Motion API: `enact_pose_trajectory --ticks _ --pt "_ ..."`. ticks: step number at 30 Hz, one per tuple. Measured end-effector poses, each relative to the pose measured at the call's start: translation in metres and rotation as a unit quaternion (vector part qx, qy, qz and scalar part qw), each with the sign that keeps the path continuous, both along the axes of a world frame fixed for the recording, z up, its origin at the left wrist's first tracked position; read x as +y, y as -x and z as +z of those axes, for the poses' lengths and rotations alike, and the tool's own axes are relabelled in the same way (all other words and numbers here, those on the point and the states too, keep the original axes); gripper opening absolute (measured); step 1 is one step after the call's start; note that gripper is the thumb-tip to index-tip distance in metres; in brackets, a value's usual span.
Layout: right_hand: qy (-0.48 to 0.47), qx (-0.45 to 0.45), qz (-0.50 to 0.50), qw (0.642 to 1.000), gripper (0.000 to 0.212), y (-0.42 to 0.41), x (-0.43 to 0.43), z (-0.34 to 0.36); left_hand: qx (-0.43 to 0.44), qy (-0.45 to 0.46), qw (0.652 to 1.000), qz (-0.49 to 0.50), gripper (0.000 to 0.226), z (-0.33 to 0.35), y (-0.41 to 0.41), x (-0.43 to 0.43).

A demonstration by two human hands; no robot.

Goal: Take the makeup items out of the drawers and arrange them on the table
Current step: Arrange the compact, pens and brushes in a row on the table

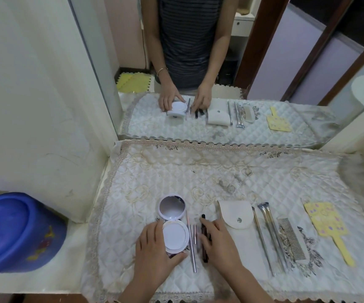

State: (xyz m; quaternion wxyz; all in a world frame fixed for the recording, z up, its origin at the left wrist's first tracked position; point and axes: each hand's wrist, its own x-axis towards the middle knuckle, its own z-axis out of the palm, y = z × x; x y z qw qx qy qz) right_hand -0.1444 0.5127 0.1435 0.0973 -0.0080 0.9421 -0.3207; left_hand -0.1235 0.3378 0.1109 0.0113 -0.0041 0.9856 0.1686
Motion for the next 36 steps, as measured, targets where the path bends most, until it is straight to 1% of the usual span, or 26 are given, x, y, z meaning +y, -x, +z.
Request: enact_pose_trajectory --ticks 2,5,8,11,14,17,21,23,25,29,32,33,35,36 --pt "-0.009 -0.004 -0.037 0.999 0.032 -0.004 0.004 0.000 -0.003 0.002 1.000 -0.006 0.091 0.001 0.001 0.002" --pt "-0.021 -0.032 -0.043 0.998 0.024 -0.009 0.004 -0.001 0.003 0.016 0.999 -0.045 0.089 0.003 0.003 0.005" --pt "0.005 -0.023 -0.036 0.999 0.023 -0.008 -0.002 -0.001 0.023 0.014 0.995 -0.097 0.078 0.008 0.005 0.011" --pt "0.056 -0.012 -0.036 0.998 0.024 -0.006 -0.004 0.002 0.035 0.030 0.984 -0.174 0.067 0.009 0.007 0.020" --pt "0.070 0.022 -0.083 0.994 0.028 -0.009 0.002 0.003 0.010 0.049 0.973 -0.224 0.064 0.009 0.011 0.027" --pt "0.021 0.009 -0.096 0.995 0.033 -0.015 0.006 0.000 -0.017 0.053 0.969 -0.240 0.066 0.006 0.012 0.031" --pt "-0.009 -0.031 -0.059 0.998 0.040 -0.014 0.004 -0.004 -0.030 0.044 0.968 -0.247 0.065 0.004 0.013 0.028" --pt "0.006 -0.024 -0.049 0.999 0.042 -0.014 0.003 -0.006 -0.025 0.045 0.966 -0.252 0.063 0.002 0.013 0.023" --pt "0.042 -0.017 -0.039 0.998 0.040 -0.013 0.001 -0.007 -0.020 0.049 0.963 -0.263 0.062 0.000 0.013 0.020" --pt "0.071 -0.009 -0.015 0.997 0.036 -0.015 0.003 -0.010 -0.040 0.054 0.960 -0.273 0.070 -0.003 0.014 0.019" --pt "0.081 0.018 -0.045 0.996 0.025 -0.018 0.011 -0.012 -0.047 0.042 0.962 -0.265 0.072 -0.001 0.015 0.019" --pt "0.062 0.044 -0.061 0.995 0.022 -0.019 0.016 -0.011 -0.041 0.041 0.962 -0.265 0.072 0.000 0.015 0.020" --pt "-0.013 0.112 -0.079 0.991 0.028 -0.020 0.032 -0.013 -0.020 0.044 0.961 -0.273 0.071 0.000 0.017 0.023" --pt "-0.054 0.125 -0.084 0.987 0.033 -0.019 0.040 -0.014 -0.011 0.048 0.959 -0.278 0.070 0.000 0.018 0.025"
